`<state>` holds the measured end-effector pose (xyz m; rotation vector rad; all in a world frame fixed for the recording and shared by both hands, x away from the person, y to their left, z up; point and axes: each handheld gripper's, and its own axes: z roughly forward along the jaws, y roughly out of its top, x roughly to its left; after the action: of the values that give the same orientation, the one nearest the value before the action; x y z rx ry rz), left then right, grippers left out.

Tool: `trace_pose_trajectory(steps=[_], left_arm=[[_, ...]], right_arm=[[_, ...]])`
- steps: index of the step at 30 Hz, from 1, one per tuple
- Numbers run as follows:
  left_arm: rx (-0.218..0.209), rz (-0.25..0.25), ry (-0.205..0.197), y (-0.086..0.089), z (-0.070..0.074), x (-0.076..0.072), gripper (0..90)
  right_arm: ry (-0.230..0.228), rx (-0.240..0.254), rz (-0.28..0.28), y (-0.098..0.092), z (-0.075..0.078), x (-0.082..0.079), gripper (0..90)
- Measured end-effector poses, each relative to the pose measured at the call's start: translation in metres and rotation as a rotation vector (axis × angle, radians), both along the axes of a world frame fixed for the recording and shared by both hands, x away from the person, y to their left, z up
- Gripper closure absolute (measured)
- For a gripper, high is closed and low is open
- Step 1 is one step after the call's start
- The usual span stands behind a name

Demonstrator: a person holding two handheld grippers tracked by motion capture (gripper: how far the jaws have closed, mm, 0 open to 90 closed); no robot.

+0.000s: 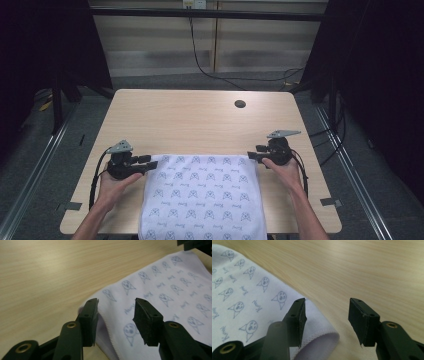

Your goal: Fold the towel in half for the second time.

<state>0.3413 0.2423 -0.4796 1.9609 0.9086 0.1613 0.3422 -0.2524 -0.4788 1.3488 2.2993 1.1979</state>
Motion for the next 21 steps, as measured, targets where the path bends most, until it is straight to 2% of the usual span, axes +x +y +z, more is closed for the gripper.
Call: trace_pose_trajectory(steps=[2, 4, 6, 7, 8, 9, 10, 11, 12, 14, 17, 18, 19, 20, 21], left_arm=[[-0.024, 0.016, 0.013, 0.001, -0.004, 0.006, 52.1], [0.009, 0.013, 0.037, 0.002, -0.007, 0.013, 49.1], [0.010, 0.017, 0.043, 0.001, -0.007, 0.016, 47.3], [-0.013, 0.013, 0.036, 0.001, -0.008, 0.022, 46.1], [0.021, 0.028, 0.024, -0.001, -0.009, 0.023, 46.1], [0.054, 0.018, 0.016, -0.005, -0.012, 0.023, 43.5], [0.054, 0.018, 0.016, -0.005, -0.012, 0.023, 42.3], [0.090, 0.010, 0.034, -0.009, -0.018, 0.028, 43.2], [0.065, 0.017, 0.043, -0.010, -0.020, 0.029, 40.9], [0.054, 0.012, 0.051, -0.011, -0.021, 0.031, 41.0], [0.045, 0.012, 0.054, -0.013, -0.023, 0.036, 41.2], [0.054, 0.016, 0.055, -0.015, -0.024, 0.038, 41.2], [0.046, 0.030, 0.047, -0.015, -0.025, 0.039, 41.2], [0.032, 0.021, 0.065, -0.016, -0.027, 0.040, 43.0], [0.056, 0.019, 0.061, -0.018, -0.030, 0.039, 45.0]], right_arm=[[0.018, -0.012, 0.010, 0.001, -0.005, 0.001, 48.7], [0.038, -0.027, 0.019, 0.002, -0.010, 0.000, 49.1], [0.045, -0.020, 0.028, 0.002, -0.011, -0.001, 50.1], [0.044, -0.021, 0.026, 0.002, -0.011, -0.001, 50.3], [0.046, -0.026, 0.031, 0.003, -0.011, -0.001, 50.8], [0.047, -0.031, 0.039, 0.004, -0.012, -0.001, 51.4], [0.047, -0.031, 0.039, 0.004, -0.012, -0.001, 51.4], [0.068, -0.052, 0.045, 0.006, -0.017, 0.000, 52.7], [0.070, -0.065, 0.046, 0.007, -0.019, 0.000, 53.2], [0.073, -0.067, 0.037, 0.007, -0.020, 0.000, 54.1], [0.057, -0.049, 0.032, 0.004, -0.024, -0.001, 60.8], [0.057, -0.049, 0.032, 0.004, -0.024, -0.001, 60.8], [0.055, -0.050, 0.031, 0.003, -0.024, -0.001, 64.4], [0.055, -0.049, 0.036, 0.003, -0.024, 0.000, 68.4], [0.056, -0.038, 0.039, 0.003, -0.025, -0.001, 72.1]])
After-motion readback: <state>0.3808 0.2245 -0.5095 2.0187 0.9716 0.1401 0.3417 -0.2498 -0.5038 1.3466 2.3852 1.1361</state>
